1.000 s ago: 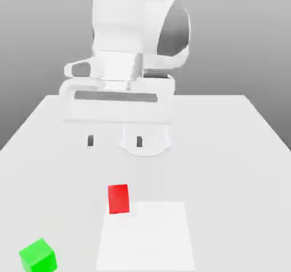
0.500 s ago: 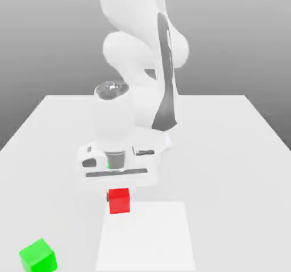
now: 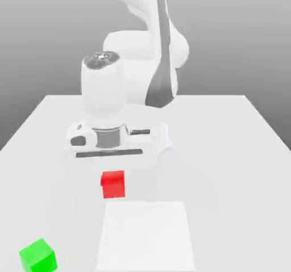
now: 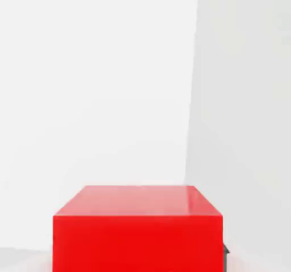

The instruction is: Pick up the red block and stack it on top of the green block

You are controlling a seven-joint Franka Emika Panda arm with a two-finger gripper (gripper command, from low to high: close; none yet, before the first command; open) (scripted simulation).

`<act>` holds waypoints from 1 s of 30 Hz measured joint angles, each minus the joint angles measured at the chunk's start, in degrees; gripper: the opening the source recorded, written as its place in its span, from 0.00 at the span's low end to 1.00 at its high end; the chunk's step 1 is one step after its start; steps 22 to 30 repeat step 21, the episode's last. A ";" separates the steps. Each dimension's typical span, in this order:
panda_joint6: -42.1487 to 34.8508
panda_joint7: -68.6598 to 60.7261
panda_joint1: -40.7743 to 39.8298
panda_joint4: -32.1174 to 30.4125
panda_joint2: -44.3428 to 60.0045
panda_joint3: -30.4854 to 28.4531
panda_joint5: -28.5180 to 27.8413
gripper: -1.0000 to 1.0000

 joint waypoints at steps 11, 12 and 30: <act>-10.27 10.64 -3.38 22.77 12.91 -4.49 -0.14 0.00; -11.28 12.11 -3.47 24.91 13.95 -5.21 -0.81 0.00; -5.42 11.90 -4.51 27.99 22.91 -4.65 1.22 1.00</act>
